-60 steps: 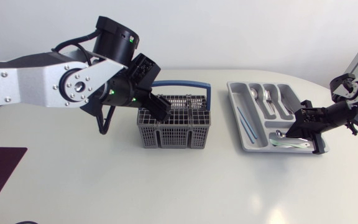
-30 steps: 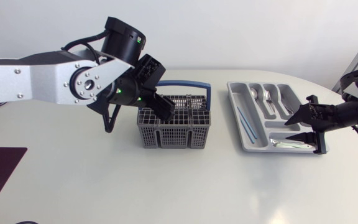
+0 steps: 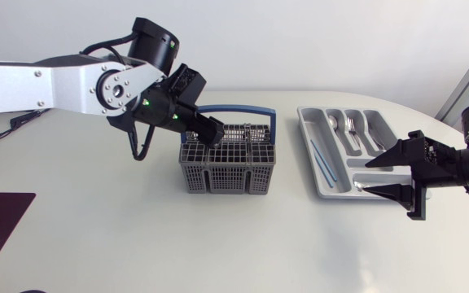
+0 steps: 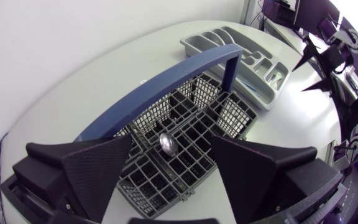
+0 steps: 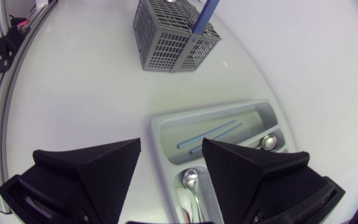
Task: Unload the cutlery basket into the drawer organizer.
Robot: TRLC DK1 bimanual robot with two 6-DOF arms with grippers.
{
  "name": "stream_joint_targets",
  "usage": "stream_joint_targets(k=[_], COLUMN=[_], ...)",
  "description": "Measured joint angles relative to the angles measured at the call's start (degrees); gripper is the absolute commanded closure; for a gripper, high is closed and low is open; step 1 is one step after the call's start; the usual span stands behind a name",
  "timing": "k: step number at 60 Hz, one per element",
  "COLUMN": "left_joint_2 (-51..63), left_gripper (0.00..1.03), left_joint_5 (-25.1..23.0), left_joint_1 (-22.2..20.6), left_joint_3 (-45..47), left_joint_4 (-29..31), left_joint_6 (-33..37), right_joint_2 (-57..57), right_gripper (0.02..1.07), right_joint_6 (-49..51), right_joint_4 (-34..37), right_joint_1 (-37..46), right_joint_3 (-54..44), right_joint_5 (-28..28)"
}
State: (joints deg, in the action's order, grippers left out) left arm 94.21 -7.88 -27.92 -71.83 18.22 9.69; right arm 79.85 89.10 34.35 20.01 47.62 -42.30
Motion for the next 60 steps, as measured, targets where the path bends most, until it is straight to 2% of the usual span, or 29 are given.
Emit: stream_joint_targets(k=[14,27,47,60], left_joint_2=[4.22,5.29,2.95,0.76], left_gripper=[0.1,0.12,0.15,0.17], left_joint_5=[-6.51,-7.76,-7.96,-7.93], left_joint_1=[3.87,4.68,4.68,4.52], left_joint_3=[-1.75,-1.68,9.18,12.98], left_joint_4=[1.62,1.4,-12.35,-17.84], left_joint_6=[-3.85,-5.53,-8.94,-10.38], right_joint_2=[-2.43,-4.74,-5.95,-6.1], right_gripper=[0.34,0.34,0.34,0.34], right_joint_6=[-3.69,-5.01,-5.35,-5.38], right_joint_4=[0.0,-0.02,-0.26,-0.76], right_joint_1=[-0.11,-1.01,-1.6,-1.6], right_joint_3=[-3.21,-6.84,-8.81,-10.4], right_joint_5=[-4.68,-6.71,-7.61,-8.07])
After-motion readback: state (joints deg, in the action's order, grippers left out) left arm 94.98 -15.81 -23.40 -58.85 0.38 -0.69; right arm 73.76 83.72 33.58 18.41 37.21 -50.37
